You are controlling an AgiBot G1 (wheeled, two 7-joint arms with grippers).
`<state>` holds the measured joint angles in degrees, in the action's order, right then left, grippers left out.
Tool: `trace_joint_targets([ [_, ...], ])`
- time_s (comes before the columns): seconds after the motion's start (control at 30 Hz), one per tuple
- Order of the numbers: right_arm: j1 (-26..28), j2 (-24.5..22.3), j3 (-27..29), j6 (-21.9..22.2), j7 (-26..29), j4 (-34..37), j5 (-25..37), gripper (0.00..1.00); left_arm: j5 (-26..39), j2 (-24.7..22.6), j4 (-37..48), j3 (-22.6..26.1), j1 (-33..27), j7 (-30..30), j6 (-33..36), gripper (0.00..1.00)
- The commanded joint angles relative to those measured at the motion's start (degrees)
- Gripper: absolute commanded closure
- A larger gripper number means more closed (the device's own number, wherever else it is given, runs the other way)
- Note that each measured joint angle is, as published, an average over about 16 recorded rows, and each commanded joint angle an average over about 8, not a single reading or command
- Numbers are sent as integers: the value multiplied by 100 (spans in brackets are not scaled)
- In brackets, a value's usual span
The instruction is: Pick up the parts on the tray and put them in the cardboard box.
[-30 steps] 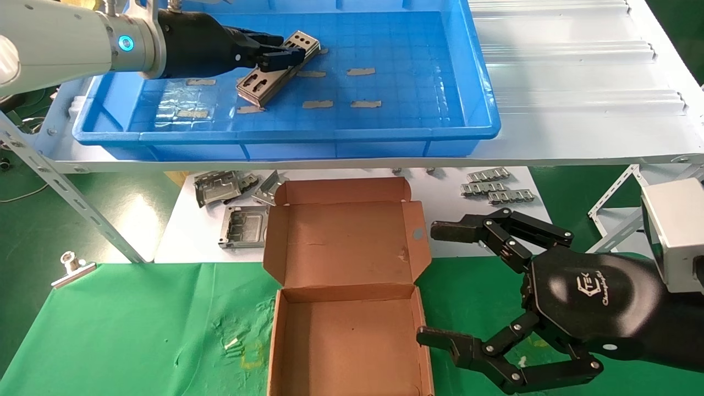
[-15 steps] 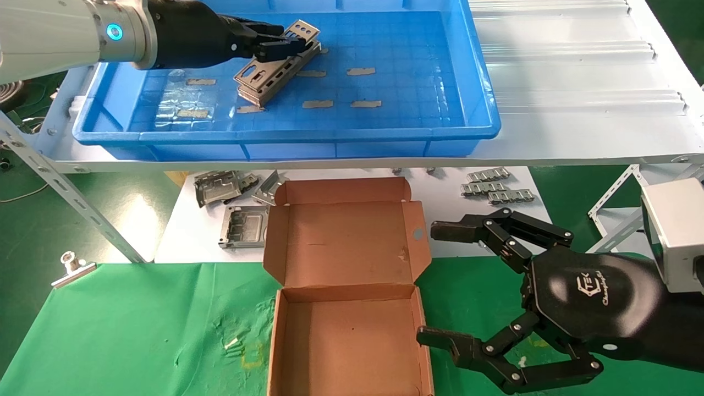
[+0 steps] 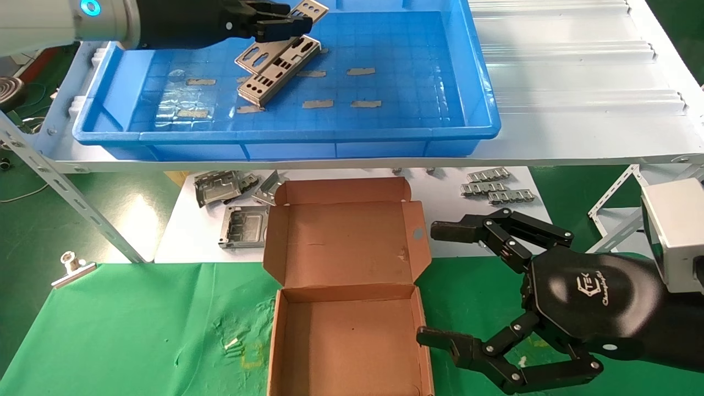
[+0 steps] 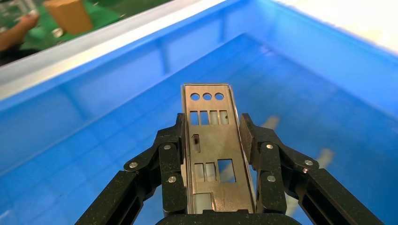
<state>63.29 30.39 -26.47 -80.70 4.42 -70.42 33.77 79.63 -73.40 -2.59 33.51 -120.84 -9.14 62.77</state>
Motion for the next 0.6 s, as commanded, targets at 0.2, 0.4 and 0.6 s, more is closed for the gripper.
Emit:
trace_joint_targets([
  [0.2, 0, 0, 0, 0, 0, 0, 0, 0, -214, 302, -142, -131, -49, 279, 1044, 100],
  [0.4, 0, 0, 0, 0, 0, 0, 0, 0, -363, 642, -341, -206, 43, 611, 2135, 100],
  [0.6, 0, 0, 0, 0, 0, 0, 0, 0, -543, 931, -881, -162, 432, 888, 2849, 100],
])
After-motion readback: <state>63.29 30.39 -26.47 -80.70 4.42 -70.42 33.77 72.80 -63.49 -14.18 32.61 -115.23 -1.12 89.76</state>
